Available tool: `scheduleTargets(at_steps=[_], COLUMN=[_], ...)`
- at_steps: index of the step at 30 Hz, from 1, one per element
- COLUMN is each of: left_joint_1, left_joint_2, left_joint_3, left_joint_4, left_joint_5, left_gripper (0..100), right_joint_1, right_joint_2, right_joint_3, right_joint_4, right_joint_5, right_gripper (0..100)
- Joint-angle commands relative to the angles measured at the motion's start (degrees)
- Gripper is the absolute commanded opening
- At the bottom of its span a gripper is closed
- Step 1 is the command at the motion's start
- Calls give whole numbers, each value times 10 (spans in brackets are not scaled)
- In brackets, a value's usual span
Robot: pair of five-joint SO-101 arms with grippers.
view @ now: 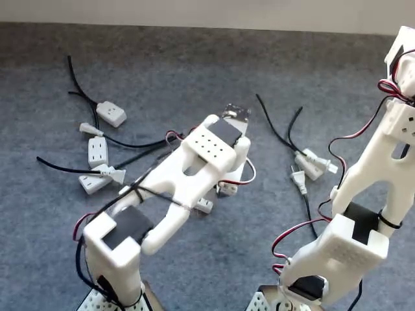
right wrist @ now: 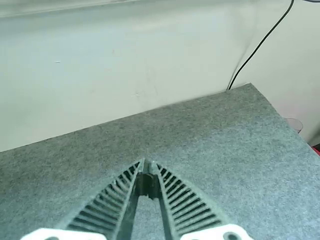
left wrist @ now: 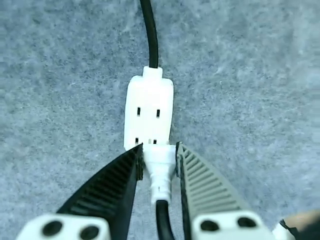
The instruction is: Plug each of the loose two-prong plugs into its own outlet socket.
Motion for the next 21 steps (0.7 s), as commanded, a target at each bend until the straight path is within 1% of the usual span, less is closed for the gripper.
scheduleTargets(at_steps=[1,5,9,18,21], left_joint_1=[6,-8,-15,-40,-38], left_joint_2=[-91,-107,-107,-106,-106], left_joint_3=[22,77,100,110,110], left_joint_4=[7,-45,-49,-69,-69], left_joint_5=[5,5,-14,-17,-17], left_gripper=[7,7,6,5,5], right_joint_1=[7,-2,-9,-10,-10], right_joint_2=[-12,-12,-10,-10,-10], right_joint_3=[-22,-22,-22,-22,-22], right_joint_4=[-15,-15,-15,-13,-13], right_joint_5=[-1,-1,-1,-1,-1], right_gripper=[9,9,9,9,9])
